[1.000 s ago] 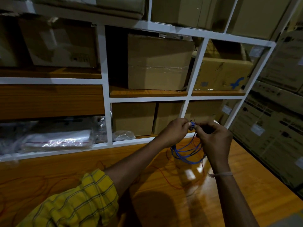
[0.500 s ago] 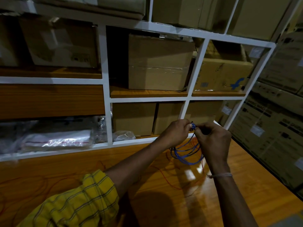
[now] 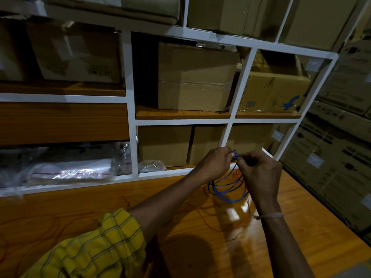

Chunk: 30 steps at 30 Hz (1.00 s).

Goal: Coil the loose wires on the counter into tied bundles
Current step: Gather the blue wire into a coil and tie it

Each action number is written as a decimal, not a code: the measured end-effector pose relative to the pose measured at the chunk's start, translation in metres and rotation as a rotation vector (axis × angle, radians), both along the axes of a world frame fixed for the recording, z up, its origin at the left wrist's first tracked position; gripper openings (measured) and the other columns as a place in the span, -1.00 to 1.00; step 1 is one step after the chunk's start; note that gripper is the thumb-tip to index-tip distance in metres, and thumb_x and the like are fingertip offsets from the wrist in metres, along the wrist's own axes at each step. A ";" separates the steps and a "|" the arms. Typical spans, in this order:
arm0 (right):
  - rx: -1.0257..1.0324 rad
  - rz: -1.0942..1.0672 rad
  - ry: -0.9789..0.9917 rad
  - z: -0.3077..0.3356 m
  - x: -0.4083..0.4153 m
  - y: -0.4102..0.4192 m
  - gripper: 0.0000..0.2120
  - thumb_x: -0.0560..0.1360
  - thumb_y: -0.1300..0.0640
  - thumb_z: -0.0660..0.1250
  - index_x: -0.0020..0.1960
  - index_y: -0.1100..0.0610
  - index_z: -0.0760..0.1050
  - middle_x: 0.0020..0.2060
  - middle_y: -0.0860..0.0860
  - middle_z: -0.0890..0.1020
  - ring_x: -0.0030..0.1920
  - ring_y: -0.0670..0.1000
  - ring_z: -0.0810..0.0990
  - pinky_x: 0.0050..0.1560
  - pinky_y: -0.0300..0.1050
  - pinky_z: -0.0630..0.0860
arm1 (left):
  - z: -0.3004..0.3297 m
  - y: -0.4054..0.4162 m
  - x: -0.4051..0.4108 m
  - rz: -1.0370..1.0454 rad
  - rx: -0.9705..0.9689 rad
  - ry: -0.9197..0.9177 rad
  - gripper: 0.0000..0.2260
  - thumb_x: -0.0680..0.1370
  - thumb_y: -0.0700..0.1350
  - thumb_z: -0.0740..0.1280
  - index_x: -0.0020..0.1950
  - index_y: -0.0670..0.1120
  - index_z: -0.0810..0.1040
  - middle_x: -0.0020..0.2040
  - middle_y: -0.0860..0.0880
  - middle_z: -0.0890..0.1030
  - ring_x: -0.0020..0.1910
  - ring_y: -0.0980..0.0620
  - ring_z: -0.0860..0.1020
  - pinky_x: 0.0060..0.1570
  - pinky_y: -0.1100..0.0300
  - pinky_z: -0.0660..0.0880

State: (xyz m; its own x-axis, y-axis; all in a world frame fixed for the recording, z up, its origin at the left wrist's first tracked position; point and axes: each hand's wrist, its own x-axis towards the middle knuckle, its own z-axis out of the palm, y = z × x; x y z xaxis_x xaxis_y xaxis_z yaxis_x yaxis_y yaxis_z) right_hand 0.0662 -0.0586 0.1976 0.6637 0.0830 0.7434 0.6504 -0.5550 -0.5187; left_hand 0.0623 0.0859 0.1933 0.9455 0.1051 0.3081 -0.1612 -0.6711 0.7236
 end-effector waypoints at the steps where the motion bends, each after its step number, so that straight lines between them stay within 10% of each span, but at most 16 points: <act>1: 0.000 0.001 0.000 0.000 0.000 0.001 -0.93 0.41 0.28 0.56 -0.11 0.21 0.76 -0.26 0.11 0.76 -0.27 -0.01 0.67 -0.11 -0.17 0.52 | 0.000 0.000 0.000 0.003 0.000 0.003 -0.74 0.72 -0.07 0.16 0.08 -0.17 0.58 -0.10 -0.15 0.59 -0.13 -0.11 0.54 -0.23 0.05 0.38; 30: 0.041 0.051 0.172 -0.005 0.013 0.008 -0.96 0.45 0.16 0.57 -0.10 0.06 0.75 -0.31 -0.08 0.72 -0.28 -0.09 0.71 -0.14 0.03 0.69 | -0.016 0.015 -0.009 -0.064 0.107 -0.130 -0.82 0.70 -0.11 0.23 0.20 -0.10 0.58 -0.07 -0.17 0.66 -0.15 -0.11 0.59 -0.29 0.07 0.41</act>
